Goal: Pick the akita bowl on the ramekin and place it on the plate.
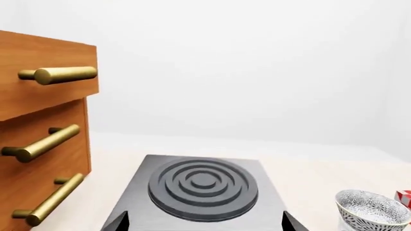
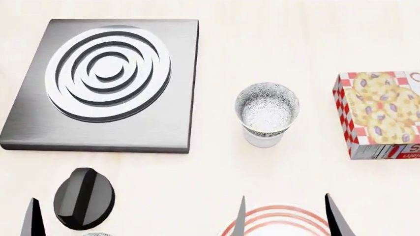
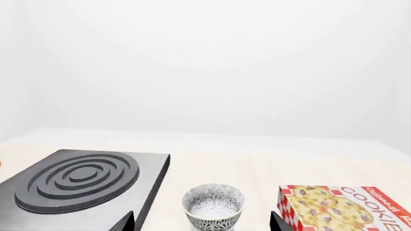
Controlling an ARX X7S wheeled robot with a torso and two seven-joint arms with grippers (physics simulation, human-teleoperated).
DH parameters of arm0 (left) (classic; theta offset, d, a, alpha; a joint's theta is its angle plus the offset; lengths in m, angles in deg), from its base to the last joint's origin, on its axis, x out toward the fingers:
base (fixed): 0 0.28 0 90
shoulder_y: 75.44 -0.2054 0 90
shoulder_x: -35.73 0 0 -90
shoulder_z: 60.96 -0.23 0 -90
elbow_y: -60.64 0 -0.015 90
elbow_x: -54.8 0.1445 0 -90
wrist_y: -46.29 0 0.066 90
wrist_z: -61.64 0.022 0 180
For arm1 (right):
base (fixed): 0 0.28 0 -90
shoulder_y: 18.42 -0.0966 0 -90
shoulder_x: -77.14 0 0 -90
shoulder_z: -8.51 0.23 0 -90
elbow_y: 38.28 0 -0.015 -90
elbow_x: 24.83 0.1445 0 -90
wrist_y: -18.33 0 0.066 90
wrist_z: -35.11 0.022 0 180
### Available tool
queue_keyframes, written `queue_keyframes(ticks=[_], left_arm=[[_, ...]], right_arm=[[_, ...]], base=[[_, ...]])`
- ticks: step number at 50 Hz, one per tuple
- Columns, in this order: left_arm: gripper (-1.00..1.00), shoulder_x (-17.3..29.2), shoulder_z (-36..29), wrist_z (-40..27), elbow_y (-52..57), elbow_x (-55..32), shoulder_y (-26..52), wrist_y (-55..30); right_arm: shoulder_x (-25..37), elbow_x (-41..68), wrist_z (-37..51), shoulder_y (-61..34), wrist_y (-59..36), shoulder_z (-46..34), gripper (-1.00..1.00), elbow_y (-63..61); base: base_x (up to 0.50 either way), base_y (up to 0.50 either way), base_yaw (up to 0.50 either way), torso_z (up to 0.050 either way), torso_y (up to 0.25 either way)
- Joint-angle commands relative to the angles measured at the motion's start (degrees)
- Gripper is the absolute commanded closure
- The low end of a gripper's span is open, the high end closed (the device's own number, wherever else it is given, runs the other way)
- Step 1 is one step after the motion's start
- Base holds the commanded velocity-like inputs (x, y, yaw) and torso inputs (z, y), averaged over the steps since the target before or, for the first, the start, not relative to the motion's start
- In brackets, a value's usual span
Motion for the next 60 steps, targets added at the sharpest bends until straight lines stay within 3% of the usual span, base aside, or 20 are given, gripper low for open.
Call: queue_keyframes(ticks=[1,8,13,25,31,40,46,60], left_arm=[[-1.00,0.03,-0.06,-0.55,0.06,-0.89,0.02,0.23],[-1.00,0.26,0.01,-1.05,0.05,-1.54,0.01,-0.90],[-1.00,0.30,-1.20,-0.66,-1.42,-1.10,0.29,-0.75],[-1.00,1.07,-1.60,-1.07,-1.60,-1.63,0.62,-1.14],[-1.00,1.32,-1.59,-1.42,-1.51,-2.07,0.67,-1.03],[-1.00,1.61,-2.35,-1.84,-1.84,-1.87,0.99,-1.17],[-1.00,1.75,-2.37,-2.05,-2.13,-2.50,1.20,-1.03],[-1.00,2.26,-2.55,-2.64,-2.33,-3.46,1.47,-1.15]], right_arm=[[0.50,0.30,0.66,-0.11,0.00,-0.29,-1.00,-0.12],[0.34,1.17,1.45,-0.85,-1.71,0.06,-1.00,0.04],[4.74,1.49,-1.41,-6.55,-13.30,-0.98,-1.00,-6.12],[8.99,12.28,-8.47,-39.62,-48.34,2.04,-1.00,-6.73],[11.90,15.71,-14.15,-55.52,-60.02,-3.37,-1.00,-0.57],[17.73,13.13,-24.02,-71.38,-56.05,-18.69,-1.00,16.55],[19.10,10.55,-28.77,-77.18,-52.09,-26.90,-1.00,23.85],[18.80,11.25,-44.21,-89.41,-51.24,-39.08,-1.00,36.41]], base=[[0.00,0.00,0.00,0.000,0.000],[0.00,0.00,0.00,0.000,0.000],[0.00,0.00,0.00,0.000,0.000],[0.00,0.00,0.00,0.000,0.000],[0.00,0.00,0.00,0.000,0.000],[0.00,0.00,0.00,0.000,0.000],[0.00,0.00,0.00,0.000,0.000],[0.00,0.00,0.00,0.000,0.000]])
